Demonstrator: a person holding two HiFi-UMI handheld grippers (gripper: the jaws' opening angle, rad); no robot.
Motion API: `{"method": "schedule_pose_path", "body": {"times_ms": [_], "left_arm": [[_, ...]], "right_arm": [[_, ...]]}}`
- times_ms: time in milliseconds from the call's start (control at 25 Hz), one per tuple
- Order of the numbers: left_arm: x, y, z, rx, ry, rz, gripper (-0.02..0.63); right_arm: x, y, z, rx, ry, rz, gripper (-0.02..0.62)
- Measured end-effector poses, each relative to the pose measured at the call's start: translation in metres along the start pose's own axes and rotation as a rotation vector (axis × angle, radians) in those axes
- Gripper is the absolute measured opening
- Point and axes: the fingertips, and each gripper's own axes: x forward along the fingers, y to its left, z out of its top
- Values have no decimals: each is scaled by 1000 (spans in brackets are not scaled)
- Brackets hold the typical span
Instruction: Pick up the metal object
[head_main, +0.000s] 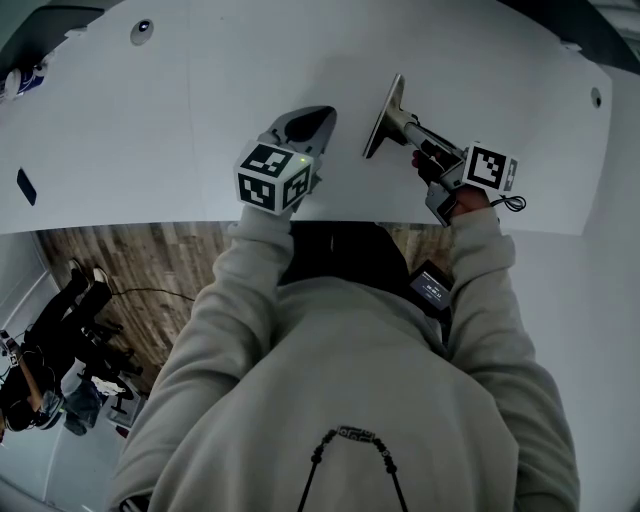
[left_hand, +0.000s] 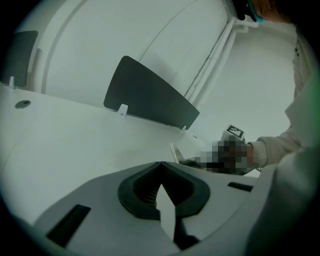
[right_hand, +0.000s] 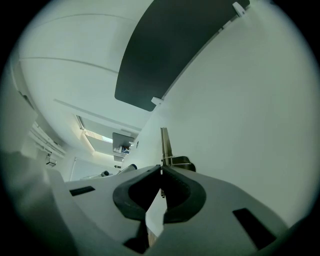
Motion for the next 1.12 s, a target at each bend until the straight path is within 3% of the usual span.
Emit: {"method": "schedule_pose_path", "body": {"times_ms": [240, 440, 1120], "left_arm": [[-6, -15, 4, 42, -18, 6, 2], [-16, 24, 9, 80, -53, 24, 3], [-63, -19, 97, 198, -205, 59, 2]], "right_arm": [[-14, 9, -2, -95, -20, -13, 26], [28, 25, 8, -157, -42, 34, 26], [-23, 116, 47, -366, -155, 74, 26]]}}
